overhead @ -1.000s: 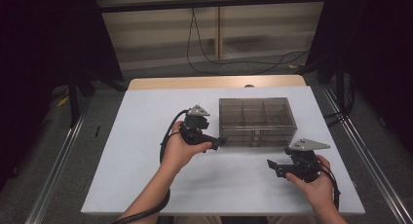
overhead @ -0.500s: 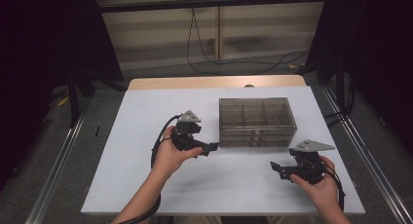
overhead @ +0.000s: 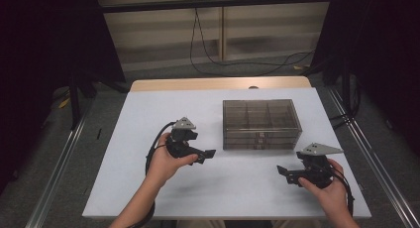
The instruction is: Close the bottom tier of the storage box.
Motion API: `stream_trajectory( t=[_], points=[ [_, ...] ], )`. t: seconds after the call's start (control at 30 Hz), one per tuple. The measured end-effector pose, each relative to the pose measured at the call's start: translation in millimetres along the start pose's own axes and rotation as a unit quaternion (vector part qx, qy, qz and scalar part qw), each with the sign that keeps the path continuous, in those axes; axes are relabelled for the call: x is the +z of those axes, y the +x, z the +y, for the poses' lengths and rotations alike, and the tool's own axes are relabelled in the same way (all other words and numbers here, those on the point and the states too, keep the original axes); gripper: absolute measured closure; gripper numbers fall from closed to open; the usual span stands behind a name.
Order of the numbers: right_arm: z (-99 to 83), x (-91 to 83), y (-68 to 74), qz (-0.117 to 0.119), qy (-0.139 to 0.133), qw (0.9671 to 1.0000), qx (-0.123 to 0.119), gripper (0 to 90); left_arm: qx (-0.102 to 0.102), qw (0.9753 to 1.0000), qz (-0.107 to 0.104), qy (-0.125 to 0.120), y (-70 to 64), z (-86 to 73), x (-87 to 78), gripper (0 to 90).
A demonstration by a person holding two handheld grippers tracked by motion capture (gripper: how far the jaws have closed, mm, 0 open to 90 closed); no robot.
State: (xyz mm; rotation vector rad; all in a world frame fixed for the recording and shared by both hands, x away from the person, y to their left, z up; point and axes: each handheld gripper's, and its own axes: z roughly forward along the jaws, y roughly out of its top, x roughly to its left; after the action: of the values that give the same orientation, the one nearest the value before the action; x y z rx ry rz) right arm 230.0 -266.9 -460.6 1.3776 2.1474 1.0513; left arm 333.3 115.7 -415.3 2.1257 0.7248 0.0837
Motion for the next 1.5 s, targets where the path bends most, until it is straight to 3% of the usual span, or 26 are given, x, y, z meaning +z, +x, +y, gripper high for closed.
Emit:
stream_trajectory(
  t=[0.7, 0.87, 1.5],
  points=[
    [-7.1, -6.9, -7.4, -0.005, 0.003, 1.0, -0.005, 9.7, -0.012, 0.9999, 0.007, -0.003, 14.9, -31.6, -17.5, 5.5],
    [-8.9, -7.6, -8.6, -0.005, 0.008, 0.9999, -0.008, 8.8, -0.022, 0.9996, 0.018, -0.004, 20.1, -41.7, -23.8, 5.5],
    [-12.1, -11.9, -13.4, -0.001, 0.009, 0.9998, -0.018, 4.7, -0.023, 0.9992, 0.032, -0.002, 27.3, -61.2, -35.5, 5.8]
  ],
)
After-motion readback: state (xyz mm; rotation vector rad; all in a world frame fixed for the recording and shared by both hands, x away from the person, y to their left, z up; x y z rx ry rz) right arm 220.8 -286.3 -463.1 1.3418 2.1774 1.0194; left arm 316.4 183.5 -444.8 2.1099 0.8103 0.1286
